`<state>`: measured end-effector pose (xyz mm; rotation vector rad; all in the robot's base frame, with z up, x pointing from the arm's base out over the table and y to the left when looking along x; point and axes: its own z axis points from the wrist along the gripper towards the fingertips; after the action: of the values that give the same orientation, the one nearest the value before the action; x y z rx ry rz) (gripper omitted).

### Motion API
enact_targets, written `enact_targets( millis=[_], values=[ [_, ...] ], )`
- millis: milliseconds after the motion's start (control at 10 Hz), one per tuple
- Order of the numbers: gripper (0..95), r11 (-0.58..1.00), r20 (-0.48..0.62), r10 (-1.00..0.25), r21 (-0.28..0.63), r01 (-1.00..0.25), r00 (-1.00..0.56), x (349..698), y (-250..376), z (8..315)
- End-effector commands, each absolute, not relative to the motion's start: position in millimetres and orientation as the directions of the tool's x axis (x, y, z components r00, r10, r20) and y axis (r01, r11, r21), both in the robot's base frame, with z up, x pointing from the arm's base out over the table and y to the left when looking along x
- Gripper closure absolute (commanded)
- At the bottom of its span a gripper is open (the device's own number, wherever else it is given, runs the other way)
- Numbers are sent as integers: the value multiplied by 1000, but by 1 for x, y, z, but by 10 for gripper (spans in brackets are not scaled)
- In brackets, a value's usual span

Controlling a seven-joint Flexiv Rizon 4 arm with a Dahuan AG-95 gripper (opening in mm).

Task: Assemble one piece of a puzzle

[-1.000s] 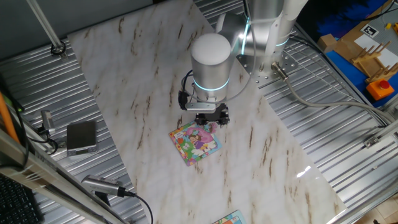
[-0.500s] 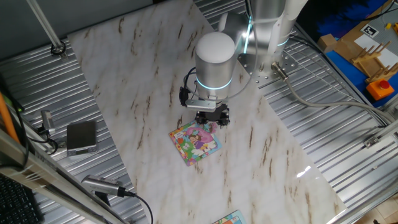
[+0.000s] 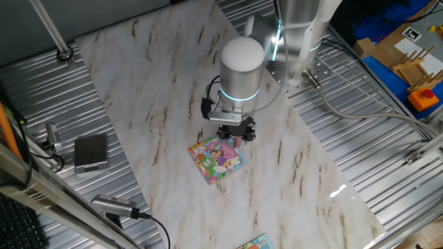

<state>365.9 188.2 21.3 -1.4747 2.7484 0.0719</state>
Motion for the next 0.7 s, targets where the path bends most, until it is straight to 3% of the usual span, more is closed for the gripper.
enact_targets(
  millis=[100,700],
  values=[
    [380,552,-40,-832,34,-833,-553,365,188,23],
    [380,558,-40,-828,34,-829,-559,365,189,23]
  ],
)
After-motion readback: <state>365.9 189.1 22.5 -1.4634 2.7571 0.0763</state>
